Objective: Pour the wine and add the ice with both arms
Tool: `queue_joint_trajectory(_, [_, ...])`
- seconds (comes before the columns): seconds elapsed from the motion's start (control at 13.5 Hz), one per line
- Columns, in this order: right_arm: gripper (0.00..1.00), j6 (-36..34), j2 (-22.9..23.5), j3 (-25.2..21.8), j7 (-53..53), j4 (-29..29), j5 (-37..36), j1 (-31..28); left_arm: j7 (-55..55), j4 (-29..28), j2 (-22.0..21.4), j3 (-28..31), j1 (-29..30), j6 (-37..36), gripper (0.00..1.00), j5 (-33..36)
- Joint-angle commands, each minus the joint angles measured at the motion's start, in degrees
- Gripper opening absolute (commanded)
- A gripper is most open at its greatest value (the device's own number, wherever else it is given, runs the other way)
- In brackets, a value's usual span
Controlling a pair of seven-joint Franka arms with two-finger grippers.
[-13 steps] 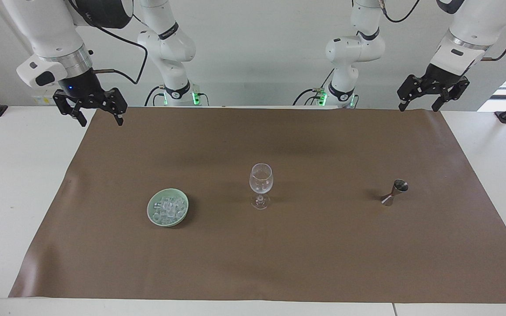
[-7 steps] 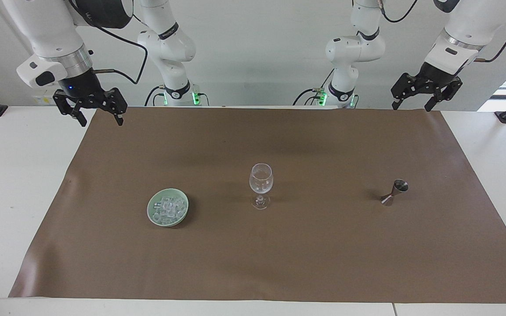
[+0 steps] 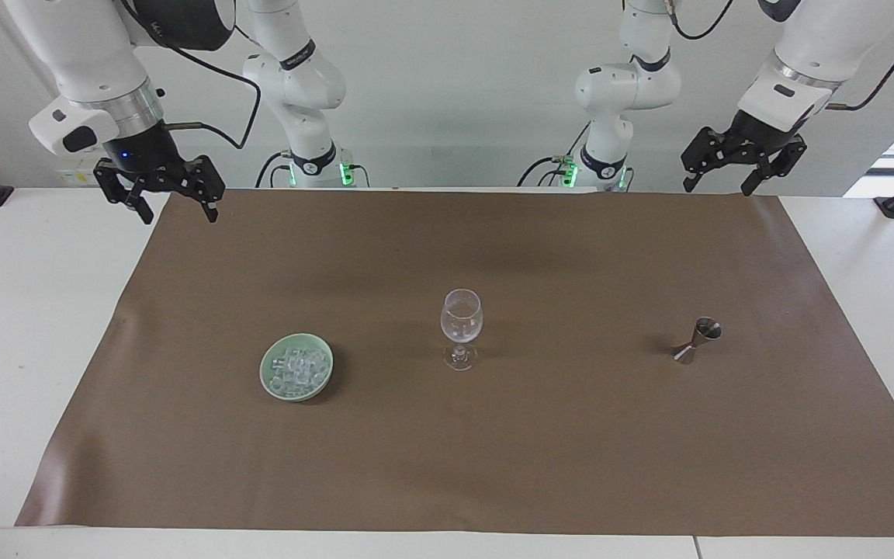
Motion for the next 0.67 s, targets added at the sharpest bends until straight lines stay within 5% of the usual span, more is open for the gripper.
queue_joint_trajectory(0.0, [1.00, -0.31, -0.55, 0.16, -1.19, -0.73, 0.81, -0.38, -3.30, -1.58, -1.45, 0.73, -0.51, 0.78, 1.00, -0.67])
queue_joint_trajectory(0.59, [1.00, -0.31, -0.55, 0.16, -1.19, -0.73, 0.81, -0.38, -14.10, -4.21, -0.84, 2.84, 0.37, 4.30, 1.00, -1.02])
